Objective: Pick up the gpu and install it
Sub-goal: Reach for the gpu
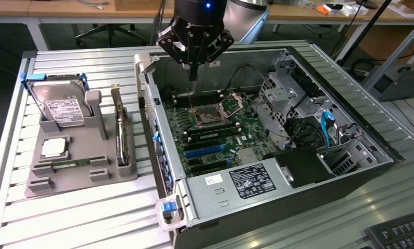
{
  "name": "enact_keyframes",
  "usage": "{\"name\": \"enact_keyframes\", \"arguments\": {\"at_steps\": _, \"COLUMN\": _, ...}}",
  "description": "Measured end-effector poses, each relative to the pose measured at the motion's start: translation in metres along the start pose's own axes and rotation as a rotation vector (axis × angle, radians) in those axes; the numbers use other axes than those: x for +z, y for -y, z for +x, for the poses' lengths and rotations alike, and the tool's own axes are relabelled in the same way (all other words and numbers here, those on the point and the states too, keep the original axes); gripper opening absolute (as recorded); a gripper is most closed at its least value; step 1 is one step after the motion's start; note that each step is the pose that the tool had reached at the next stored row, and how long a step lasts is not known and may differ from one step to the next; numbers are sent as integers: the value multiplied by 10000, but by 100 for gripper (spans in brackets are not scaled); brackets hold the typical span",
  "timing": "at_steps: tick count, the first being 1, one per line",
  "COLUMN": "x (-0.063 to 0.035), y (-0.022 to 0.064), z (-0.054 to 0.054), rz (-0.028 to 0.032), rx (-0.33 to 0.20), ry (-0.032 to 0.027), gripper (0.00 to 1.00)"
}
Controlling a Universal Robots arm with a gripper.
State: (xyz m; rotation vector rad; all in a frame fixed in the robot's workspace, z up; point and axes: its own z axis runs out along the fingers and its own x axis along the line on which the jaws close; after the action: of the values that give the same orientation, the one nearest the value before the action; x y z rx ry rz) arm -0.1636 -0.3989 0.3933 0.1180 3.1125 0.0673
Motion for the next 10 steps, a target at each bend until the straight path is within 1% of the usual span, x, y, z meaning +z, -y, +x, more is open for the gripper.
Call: {"name": "enact_keyframes", "arguments": {"at_steps": 10, "x": -1, "y": 2, "z": 25, "rz": 0, "rx": 0, "ry": 0, "gripper": 11}}
